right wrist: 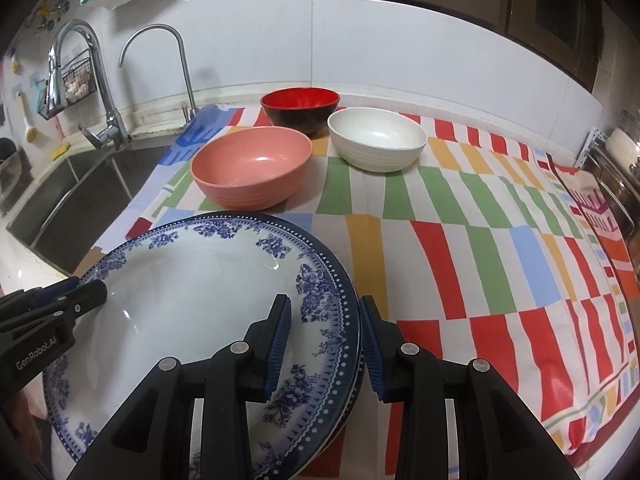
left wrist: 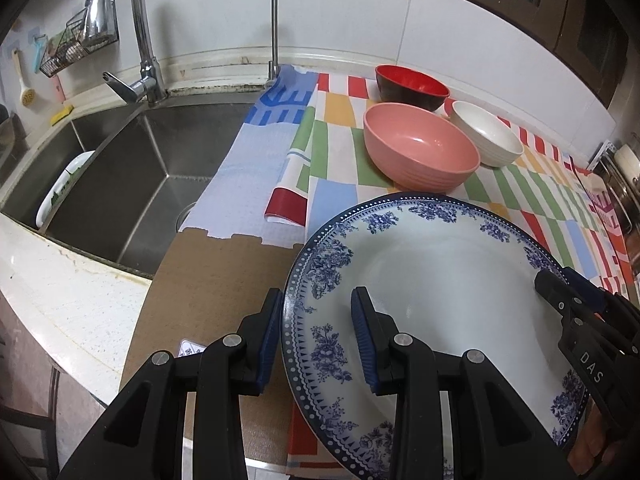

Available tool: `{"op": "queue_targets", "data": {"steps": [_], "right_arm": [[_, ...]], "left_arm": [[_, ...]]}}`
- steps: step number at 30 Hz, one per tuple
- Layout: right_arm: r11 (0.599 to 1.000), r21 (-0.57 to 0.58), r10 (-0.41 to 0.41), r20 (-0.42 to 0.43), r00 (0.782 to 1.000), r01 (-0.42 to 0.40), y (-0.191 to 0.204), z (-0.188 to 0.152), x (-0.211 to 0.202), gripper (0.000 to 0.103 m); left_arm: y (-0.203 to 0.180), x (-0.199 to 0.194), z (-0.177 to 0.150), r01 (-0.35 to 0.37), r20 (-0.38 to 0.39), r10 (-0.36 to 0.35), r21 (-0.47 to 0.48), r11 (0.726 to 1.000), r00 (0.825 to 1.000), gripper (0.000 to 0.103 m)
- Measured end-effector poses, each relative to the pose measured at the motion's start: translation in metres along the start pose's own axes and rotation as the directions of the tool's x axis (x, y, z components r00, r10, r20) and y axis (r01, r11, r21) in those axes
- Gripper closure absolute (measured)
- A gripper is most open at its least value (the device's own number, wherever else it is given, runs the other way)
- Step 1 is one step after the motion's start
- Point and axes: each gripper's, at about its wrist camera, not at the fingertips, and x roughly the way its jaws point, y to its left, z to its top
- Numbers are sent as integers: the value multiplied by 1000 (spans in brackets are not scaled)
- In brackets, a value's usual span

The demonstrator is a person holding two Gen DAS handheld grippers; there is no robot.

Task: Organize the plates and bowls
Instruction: 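Lower the smaller plate onto the plate stack and open both grippers, then move both grippers to the rim of the pink bowl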

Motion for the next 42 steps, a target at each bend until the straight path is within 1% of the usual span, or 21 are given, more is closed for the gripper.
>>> {"op": "queue_targets", "data": {"steps": [13,16,20,21,23,25,29,32,37,42], "right_arm": [[1000,4,-4,-44,999,4,-3,-3,17,67],[1000,6,4,-65,998,-3,-3,-5,23,66],[1000,-12,-4,-66,998,3,-1,-7,25,64],[1000,-15,-3,-67,998,2,0,-7,25,63],[1000,-13,1,-74,997,-2,0,-7,25,54],[1000,-3,-2,-69,998,2,-1,-7,23,53],[1000,2,-21,-35,999,21,-4,-4,13,53],[1000,15,-21,11,1000,21,-9,2,2,53],[1000,27,-12,87,996,9,-15,24,-9,53],[1000,20,11,148,989,-14,-15,50,-10,53]], "left_arm": [[-4,18,-5,6,-54,-5,10,1000,999,68],[-4,22,-6,2,-67,-1,12,1000,998,68],[-4,22,-6,7,-66,-6,15,1000,998,68],[-4,22,-6,9,-66,-8,15,1000,998,67],[-4,21,-5,18,-69,-17,10,1000,997,57],[-5,18,-3,10,-53,-9,16,1000,999,54],[-9,7,2,-3,-7,3,39,999,1000,52],[-14,-1,10,-1,34,-1,60,998,999,52],[-18,-10,32,15,95,-21,72,997,995,52],[-20,-13,58,27,144,-37,72,997,989,52]]}}
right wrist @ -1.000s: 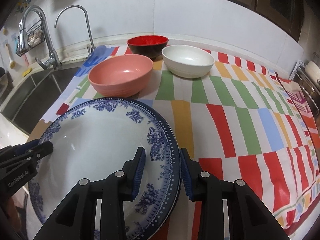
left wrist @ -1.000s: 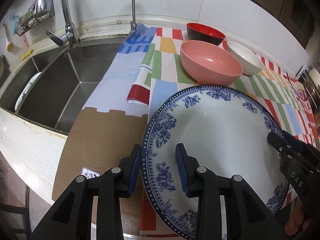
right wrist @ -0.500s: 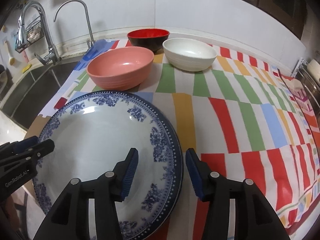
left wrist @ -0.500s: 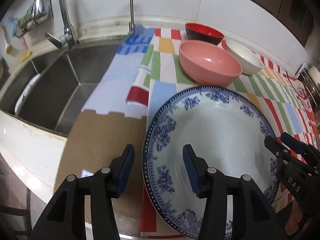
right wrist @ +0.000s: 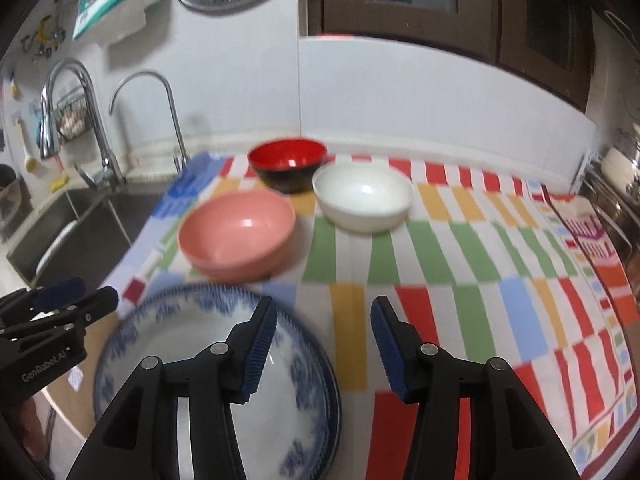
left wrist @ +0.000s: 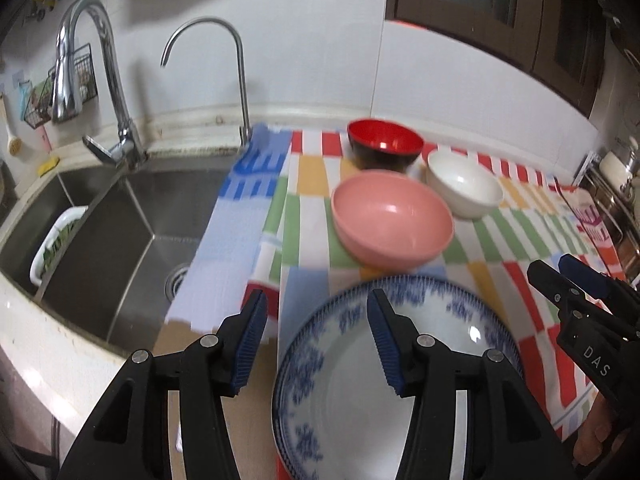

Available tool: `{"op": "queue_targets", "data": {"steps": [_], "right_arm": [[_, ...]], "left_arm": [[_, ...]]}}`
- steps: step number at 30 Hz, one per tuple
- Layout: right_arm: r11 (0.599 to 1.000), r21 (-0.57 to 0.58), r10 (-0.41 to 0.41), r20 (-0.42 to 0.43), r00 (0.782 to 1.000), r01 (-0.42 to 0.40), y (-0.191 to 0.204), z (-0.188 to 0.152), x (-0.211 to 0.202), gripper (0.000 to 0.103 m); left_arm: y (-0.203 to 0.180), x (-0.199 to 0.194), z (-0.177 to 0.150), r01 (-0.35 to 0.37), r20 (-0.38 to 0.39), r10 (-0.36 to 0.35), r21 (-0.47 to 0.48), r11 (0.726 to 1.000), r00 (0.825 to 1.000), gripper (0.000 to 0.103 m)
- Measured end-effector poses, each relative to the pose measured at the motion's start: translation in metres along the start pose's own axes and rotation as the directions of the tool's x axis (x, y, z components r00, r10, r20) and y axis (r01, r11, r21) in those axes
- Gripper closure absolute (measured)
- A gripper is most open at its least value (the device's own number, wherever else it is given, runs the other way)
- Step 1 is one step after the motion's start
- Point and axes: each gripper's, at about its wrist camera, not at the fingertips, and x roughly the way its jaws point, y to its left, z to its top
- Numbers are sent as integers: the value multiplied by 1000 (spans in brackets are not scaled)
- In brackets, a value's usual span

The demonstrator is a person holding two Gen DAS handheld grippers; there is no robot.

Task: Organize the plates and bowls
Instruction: 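Move both grippers to the rim of the pink bowl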

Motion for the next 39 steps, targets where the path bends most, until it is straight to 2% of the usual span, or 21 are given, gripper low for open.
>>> {"op": "queue_targets", "data": {"steps": [5,12,23,30,39], "right_arm": [[999,0,39,25,999,-39,2,23,8,53],[997,-5,83,0,997,-83,3,39,28,53],[991,-21,132,-88,987,-134,2,50,78,54],[985,-18,166,-165,972,-172,1,51,114,58],[976,17,215,-223,951,-216,3,51,140,66]], "left_arm": [[-2,7,22,-4,28,3,30,1000,1000,52],[-3,26,41,16,17,-17,36,999,1000,52],[-7,76,52,40,-75,-36,47,998,996,53],[-9,107,54,68,-135,-63,33,997,989,55],[-10,138,57,105,-195,-99,17,994,976,66]]}}
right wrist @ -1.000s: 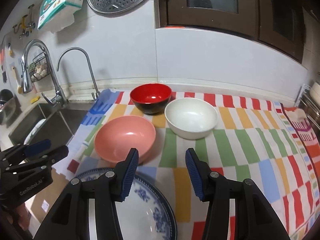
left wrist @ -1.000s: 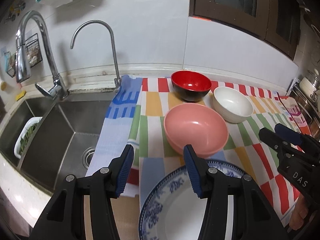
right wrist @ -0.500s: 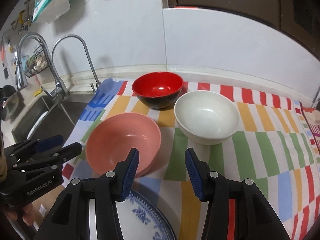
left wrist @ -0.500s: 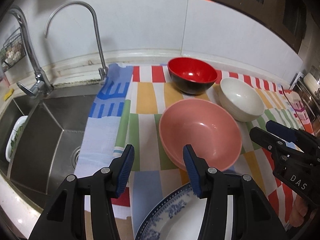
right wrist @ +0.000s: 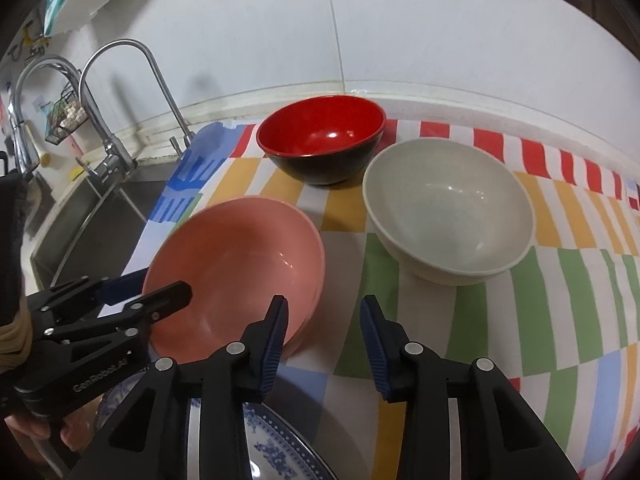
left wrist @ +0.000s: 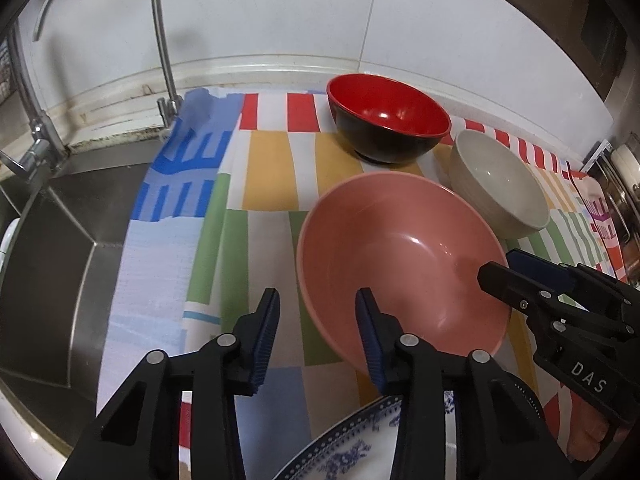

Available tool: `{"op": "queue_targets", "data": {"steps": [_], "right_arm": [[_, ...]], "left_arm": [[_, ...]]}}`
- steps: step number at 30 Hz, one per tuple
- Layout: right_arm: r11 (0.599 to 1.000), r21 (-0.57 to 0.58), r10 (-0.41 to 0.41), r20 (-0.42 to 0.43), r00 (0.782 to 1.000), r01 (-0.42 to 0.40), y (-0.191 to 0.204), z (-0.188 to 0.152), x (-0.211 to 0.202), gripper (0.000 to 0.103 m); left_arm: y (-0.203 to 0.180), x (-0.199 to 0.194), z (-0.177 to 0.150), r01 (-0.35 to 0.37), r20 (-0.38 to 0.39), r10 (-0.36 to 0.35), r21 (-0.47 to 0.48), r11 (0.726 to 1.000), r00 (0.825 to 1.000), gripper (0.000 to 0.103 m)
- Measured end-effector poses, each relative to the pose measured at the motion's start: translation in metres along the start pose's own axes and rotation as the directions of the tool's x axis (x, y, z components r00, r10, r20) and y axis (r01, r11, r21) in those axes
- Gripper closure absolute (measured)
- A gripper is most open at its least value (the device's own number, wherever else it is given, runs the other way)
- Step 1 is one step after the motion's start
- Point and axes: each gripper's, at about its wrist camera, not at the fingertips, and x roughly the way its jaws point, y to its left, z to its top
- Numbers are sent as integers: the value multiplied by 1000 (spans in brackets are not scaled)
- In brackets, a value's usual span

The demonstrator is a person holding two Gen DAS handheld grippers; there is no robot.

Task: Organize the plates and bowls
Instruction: 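Move both grippers to the rim of the pink bowl, then close both grippers on the pink bowl rim, then lift the pink bowl with both grippers and carry it beside the plate stack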

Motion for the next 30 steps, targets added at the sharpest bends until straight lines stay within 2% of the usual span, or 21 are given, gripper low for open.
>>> {"op": "queue_targets", "data": {"steps": [2,5,8,17,30], "right_arm": [[1000,-3,4,0,1000,-4,1,1,1,68],[1000,-5,14,-3,1000,-14,3,1,4,77],[1000,-10,16,1,1000,-16,5,3,3,86],[1000,4,23,41,999,-23,3,8,-16,90],[999,19,27,136,990,-30,-12,-7,-90,90]], "left_arm": [[0,3,2,4,-3,-4,0,1000,1000,72],[-1,5,4,18,-4,-18,-3,1000,1000,80],[-2,6,6,11,-2,-11,-6,1000,1000,82],[-6,-12,4,-17,27,17,-10,1000,999,85],[-45,-69,-5,-11,110,11,2,1000,994,85]]}}
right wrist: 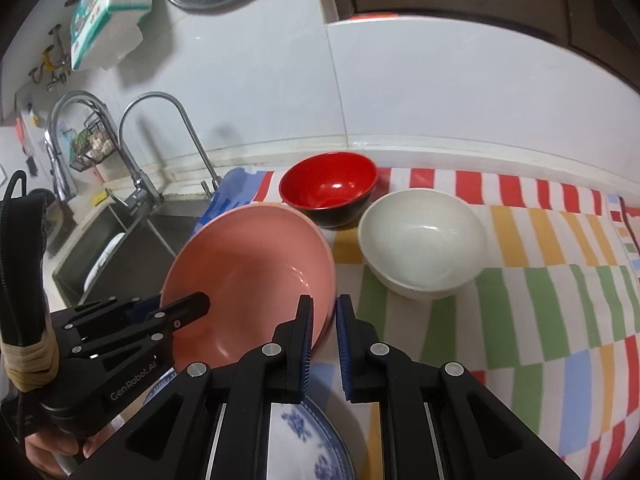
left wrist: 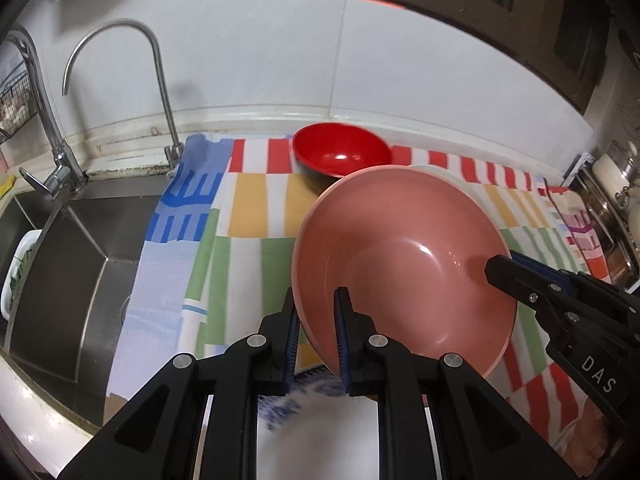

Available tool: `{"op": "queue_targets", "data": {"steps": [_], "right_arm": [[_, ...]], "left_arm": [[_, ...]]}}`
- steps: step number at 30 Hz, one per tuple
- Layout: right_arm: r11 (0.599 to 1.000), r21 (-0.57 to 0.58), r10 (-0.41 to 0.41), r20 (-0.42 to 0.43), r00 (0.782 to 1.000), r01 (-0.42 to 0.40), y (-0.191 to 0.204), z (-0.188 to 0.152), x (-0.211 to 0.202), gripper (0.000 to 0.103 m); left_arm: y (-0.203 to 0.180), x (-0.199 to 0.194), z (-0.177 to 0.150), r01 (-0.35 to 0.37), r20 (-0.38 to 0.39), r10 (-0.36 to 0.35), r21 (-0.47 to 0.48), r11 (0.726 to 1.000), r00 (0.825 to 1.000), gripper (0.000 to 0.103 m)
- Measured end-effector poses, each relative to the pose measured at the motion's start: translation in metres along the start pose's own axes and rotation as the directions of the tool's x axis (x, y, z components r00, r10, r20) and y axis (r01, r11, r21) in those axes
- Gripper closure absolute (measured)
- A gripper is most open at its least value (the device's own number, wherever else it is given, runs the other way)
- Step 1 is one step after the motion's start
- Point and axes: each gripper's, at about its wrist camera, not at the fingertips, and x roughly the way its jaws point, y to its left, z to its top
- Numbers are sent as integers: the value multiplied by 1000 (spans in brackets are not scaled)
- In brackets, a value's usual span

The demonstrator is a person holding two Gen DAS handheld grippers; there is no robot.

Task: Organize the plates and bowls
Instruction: 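Lift the pink bowl with both grippers and carry it beside the plate stack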

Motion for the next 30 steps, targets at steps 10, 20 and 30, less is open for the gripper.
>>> {"op": "queue_targets", "data": {"steps": [10,20,30], "right_arm": [[996,69,-67,34,997,64,-41,-22,-51,90],[971,175,-169,17,986,163,-99,-53,-89,90],[938,257,-230,-44,972,234,-160,-81,-102,90]], "left_arm": [[-61,-20,-11,90,0,-90,54,994,996,84],[-134,-6,-29,194,-73,-186,132,972,980,84],[-198,19,-49,249,-171,-218,185,951,961,84]]}}
